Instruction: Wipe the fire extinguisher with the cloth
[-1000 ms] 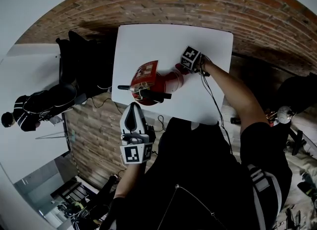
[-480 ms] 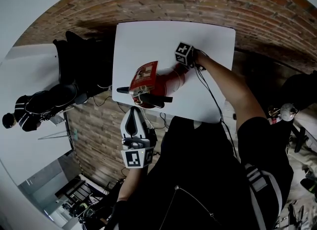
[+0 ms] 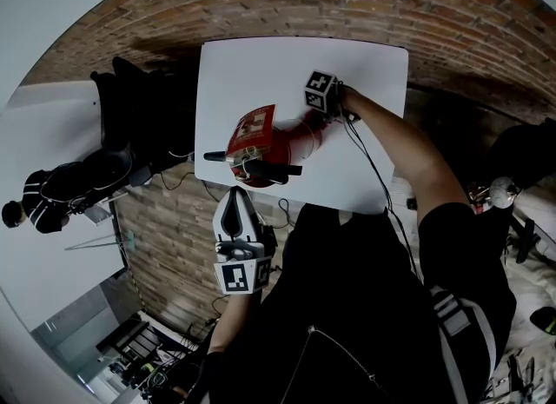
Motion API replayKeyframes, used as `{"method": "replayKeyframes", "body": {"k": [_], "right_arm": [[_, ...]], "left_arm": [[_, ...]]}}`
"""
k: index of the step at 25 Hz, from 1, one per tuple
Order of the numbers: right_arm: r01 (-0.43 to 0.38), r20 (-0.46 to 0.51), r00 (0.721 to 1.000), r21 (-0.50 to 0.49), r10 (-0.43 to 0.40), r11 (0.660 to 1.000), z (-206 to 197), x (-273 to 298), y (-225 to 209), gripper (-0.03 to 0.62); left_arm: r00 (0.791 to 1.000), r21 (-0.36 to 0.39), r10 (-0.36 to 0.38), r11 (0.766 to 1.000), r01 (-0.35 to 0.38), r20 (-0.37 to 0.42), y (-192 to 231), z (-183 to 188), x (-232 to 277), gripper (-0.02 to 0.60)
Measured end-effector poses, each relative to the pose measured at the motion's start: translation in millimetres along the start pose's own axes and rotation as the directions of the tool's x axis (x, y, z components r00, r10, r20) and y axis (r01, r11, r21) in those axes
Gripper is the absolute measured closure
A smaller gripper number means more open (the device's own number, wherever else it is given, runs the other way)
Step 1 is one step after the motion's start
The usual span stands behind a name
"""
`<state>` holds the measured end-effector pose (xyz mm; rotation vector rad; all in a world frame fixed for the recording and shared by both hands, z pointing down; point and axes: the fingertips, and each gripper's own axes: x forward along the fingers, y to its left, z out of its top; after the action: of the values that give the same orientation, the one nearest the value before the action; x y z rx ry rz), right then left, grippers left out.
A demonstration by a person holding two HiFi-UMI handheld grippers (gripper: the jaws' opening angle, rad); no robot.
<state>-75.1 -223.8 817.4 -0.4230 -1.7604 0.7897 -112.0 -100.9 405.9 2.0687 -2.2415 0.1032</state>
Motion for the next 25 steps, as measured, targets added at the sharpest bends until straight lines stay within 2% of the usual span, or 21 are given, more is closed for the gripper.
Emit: {"method": "replayKeyframes", "body": {"k": [13,25], "right_arm": [[-0.026,0.045,0.999,0.010,0.025,1.000,5.7,-29.4,29.4,0.490],[-0.057,0.107,0.993,-0.026,0.059,0.998,15.9,-62.6,68.0,0.490]], "left_arm": [[0.999,-0.004,-0.002,1.000,0.002,0.034,-1.2,7.5,-5.4,0.571],[0.998,-0.007,-0.021,1.000,0.021,0.056,-5.5,13.7,-2.8,0.571]]}}
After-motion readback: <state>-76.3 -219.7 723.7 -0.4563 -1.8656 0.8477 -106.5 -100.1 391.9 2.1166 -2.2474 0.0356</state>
